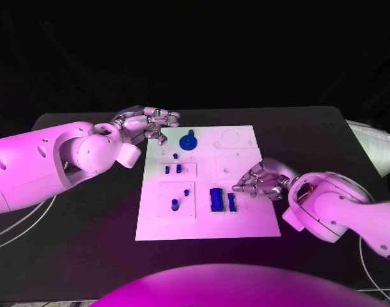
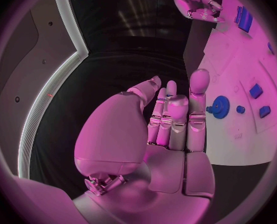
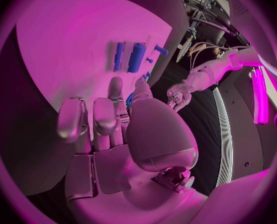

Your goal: Assemble the parts on the task board

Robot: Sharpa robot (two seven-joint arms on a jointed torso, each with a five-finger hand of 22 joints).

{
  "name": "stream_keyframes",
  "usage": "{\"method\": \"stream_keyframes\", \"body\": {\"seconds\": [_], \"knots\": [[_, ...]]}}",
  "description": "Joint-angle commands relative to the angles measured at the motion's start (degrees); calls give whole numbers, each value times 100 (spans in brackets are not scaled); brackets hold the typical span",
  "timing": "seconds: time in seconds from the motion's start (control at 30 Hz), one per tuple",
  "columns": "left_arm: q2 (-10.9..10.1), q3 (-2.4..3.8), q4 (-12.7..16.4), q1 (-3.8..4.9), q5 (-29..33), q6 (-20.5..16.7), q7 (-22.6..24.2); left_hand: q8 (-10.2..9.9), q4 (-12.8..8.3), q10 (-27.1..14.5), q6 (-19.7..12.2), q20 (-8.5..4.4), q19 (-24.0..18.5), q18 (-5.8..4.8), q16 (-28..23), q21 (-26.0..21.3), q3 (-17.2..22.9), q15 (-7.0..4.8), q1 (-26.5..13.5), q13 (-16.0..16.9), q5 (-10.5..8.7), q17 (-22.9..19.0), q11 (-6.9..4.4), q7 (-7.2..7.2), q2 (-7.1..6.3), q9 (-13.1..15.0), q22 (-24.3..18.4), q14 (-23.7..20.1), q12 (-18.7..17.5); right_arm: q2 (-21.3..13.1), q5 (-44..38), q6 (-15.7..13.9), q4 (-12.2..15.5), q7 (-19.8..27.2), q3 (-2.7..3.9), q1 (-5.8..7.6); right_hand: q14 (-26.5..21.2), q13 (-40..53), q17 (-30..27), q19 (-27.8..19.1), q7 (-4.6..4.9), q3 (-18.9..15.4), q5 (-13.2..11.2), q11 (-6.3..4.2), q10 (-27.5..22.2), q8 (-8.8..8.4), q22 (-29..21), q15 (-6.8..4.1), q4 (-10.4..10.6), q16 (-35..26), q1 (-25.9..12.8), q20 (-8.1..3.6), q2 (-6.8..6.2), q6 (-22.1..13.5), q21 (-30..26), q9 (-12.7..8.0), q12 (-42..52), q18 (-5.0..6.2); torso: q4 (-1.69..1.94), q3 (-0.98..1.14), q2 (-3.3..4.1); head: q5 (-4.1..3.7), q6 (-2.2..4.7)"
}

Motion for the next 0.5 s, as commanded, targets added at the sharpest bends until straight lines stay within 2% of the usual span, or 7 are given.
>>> {"method": "stream_keyframes", "body": {"seconds": [0.03,0.1,0.27,0.3,0.37,0.4,0.5], "knots": [[37,1,-65,-14,362,-133,275,55,3,-55,-51,4,-212,116,-264,-508,-49,2,-46,5,35,-400,-10,-3,36,-10,-233,-243,55,33,2017,-329,-330,1645,0,128,-329,-266,-1008,-542,76,62,-45,68,-250,-24,-824,47,-120,-1030,254,50,103,-147,-769,-40,-292,223,-15,-40,-95,-31,12],[62,-1,-132,-35,461,-217,394,87,16,-69,-43,9,-387,146,-659,-780,-74,1,-50,2,33,-970,-23,-35,38,-9,-369,-582,93,96,2758,-240,-630,2190,-3,234,-747,-631,-1889,-1359,182,144,-71,175,-572,-26,-2051,146,-221,-2092,508,131,216,-349,-1984,-101,-680,459,-15,-59,-148,-42,96],[150,-3,-347,-134,656,-446,712,116,67,-131,-78,66,-1141,125,-2047,-1477,-121,32,-75,-87,25,-1866,-13,-103,-9,-27,-827,-1365,57,371,4264,-23,-1435,3317,-9,398,-1522,-1871,-2752,-1931,427,336,-282,445,-972,-39,-3125,495,-445,-3731,1120,425,372,-583,-3504,-307,-1615,483,-16,-110,-310,-91,360],[181,-4,-409,-153,681,-486,774,99,91,-135,-97,96,-1390,123,-2484,-1701,-107,87,-79,-128,26,-2076,6,-103,-8,-34,-984,-1544,9,454,4501,28,-1614,3483,-9,425,-1710,-2104,-2945,-2024,441,378,-313,496,-999,-41,-3316,549,-474,-4053,1211,491,405,-618,-3775,-360,-1743,477,-19,-120,-345,-96,387],[247,-5,-530,-183,739,-547,877,66,140,-121,-114,209,-1767,83,-3187,-2087,-125,219,-107,-211,-18,-2405,58,-131,-43,-41,-1293,-1754,-99,619,4869,105,-1939,3741,-10,470,-1937,-2471,-3256,-2165,462,413,-332,571,-1026,-43,-3626,655,-515,-4508,1301,599,405,-688,-4206,-456,-1906,471,-23,-134,-404,-111,519],[306,-6,-638,-209,781,-603,966,35,179,-144,-108,335,-2194,32,-3707,-2485,-138,389,-113,-294,-47,-2643,133,-170,-47,-43,-1612,-1935,-225,773,5155,169,-2213,3936,-10,502,-2026,-2856,-3570,-2210,462,461,-358,609,-999,-39,-3936,738,-580,-4881,1379,702,404,-732,-4606,-565,-2016,489,-28,-143,-449,-113,615],[399,-9,-818,-248,833,-718,1116,-63,213,-148,-77,593,-2740,60,-4545,-2911,-242,599,-74,-442,-99,-3049,261,-215,-59,-48,-2293,-2061,-489,1061,5556,290,-2664,4197,-11,550,-2187,-3373,-3996,-2221,451,539,-404,668,-1100,-38,-4296,864,-682,-5330,1392,826,419,-795,-5056,-731,-2057,482,-41,-152,-514,-117,754]]}}
